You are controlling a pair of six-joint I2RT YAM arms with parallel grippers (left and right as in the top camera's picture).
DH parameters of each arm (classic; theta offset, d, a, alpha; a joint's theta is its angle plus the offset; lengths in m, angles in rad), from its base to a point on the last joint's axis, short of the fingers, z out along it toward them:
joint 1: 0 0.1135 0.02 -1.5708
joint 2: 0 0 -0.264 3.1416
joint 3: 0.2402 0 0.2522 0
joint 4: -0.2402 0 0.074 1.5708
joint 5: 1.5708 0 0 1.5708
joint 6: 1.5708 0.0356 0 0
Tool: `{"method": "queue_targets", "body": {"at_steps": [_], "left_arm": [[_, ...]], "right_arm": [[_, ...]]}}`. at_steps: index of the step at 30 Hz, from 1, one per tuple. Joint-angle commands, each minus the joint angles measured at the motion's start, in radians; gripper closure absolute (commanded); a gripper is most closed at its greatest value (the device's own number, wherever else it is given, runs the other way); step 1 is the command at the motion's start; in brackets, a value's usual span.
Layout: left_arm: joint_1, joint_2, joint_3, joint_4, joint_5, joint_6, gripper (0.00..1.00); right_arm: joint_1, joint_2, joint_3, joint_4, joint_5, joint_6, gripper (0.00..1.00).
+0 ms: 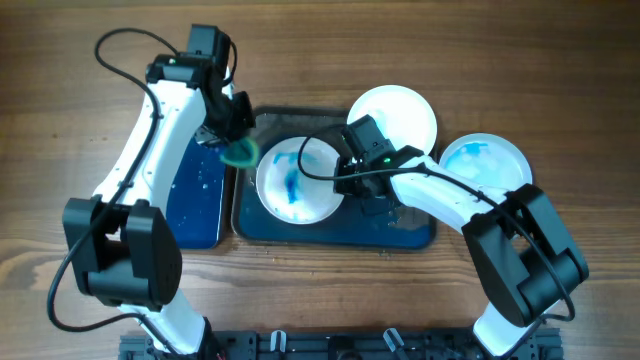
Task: Clean dirty plates on tray and stack at the side
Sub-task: 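Scrub the held plate with the sponge in the left gripper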
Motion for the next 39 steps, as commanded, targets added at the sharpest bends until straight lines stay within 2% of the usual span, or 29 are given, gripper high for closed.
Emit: {"method": "queue_targets", "body": {"at_steps": [1,9,14,17,19,22,25,27,28,34,37,39], "left_arm": [[-0.034,-0.02,-0.13,0.106,0.148,-0.013,0.96],[-0.161,-0.008,-0.372,0.412,0.127,-0.013,0.96],[-0.206,0.072,-0.378,0.439,0.026,-0.013,0.96],[-0.227,0.122,-0.378,0.419,0.034,-0.013,0.96],[-0.242,0.127,-0.378,0.408,0.108,0.031,0.96],[-0.264,0.127,-0.376,0.418,0.399,0.238,0.96],[-0.271,0.127,-0.376,0.454,0.443,0.255,0.96],[-0.27,0.127,-0.376,0.495,0.34,0.158,0.96],[-0.271,0.127,-0.376,0.524,0.157,0.04,0.96],[-0.27,0.127,-0.376,0.567,-0.523,-0.206,0.96],[-0.27,0.127,-0.376,0.562,-0.644,-0.208,0.96],[-0.271,0.127,-0.376,0.529,-0.603,-0.194,0.96]], "right_arm": [[-0.002,0.049,-0.002,-0.011,-0.003,0.016,0.96],[-0.002,0.049,-0.002,-0.007,-0.034,0.013,0.96],[-0.002,0.049,-0.002,-0.007,-0.034,0.013,0.96],[-0.002,0.049,-0.002,-0.008,-0.034,0.011,0.95],[-0.002,0.049,-0.002,-0.008,-0.034,0.005,0.96],[-0.002,0.048,-0.002,-0.007,-0.035,0.005,0.96],[-0.002,0.049,-0.002,-0.007,-0.04,0.004,0.96],[-0.002,0.049,-0.002,-0.007,-0.04,0.003,0.96],[-0.002,0.049,-0.002,-0.007,-0.04,-0.004,0.96],[-0.002,0.049,-0.002,-0.007,-0.04,-0.006,0.96],[-0.002,0.049,-0.002,-0.007,-0.04,-0.007,0.96],[-0.002,0.049,-0.002,-0.006,-0.036,-0.007,0.96]]}}
